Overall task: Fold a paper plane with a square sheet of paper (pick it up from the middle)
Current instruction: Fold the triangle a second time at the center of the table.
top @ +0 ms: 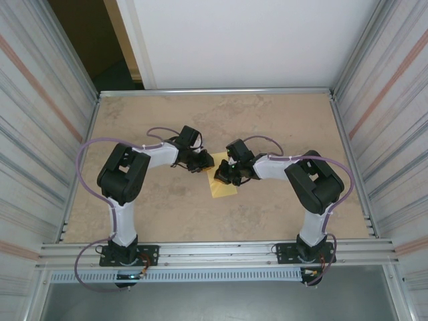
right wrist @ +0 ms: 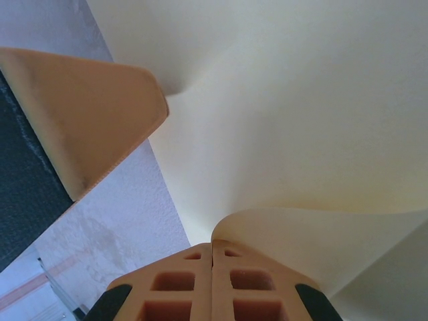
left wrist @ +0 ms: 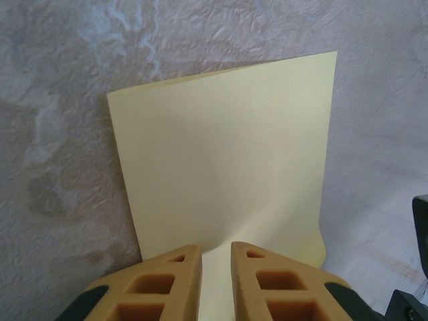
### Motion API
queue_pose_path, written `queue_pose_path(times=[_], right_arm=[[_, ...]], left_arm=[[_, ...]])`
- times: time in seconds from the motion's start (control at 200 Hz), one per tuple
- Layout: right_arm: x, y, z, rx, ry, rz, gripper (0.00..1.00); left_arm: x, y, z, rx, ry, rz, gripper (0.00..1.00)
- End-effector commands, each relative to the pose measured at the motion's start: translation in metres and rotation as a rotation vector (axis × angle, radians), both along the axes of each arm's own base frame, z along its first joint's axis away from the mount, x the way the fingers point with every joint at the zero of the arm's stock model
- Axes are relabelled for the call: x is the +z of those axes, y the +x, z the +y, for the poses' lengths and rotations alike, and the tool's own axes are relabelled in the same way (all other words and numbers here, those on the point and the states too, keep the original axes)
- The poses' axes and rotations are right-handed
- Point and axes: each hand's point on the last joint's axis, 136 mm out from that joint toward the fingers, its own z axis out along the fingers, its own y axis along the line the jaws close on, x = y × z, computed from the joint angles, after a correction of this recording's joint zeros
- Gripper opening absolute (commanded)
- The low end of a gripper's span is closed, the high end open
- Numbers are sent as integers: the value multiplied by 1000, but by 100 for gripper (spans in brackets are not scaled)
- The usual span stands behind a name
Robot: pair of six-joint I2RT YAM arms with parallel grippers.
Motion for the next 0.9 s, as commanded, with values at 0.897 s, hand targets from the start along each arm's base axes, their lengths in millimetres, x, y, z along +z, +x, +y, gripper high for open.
queue_pose_path(times=[0.897], right_arm=[[-8,0,5,-11,7,34,0]], left_arm=[[-19,-10,10,-6,55,51,21]])
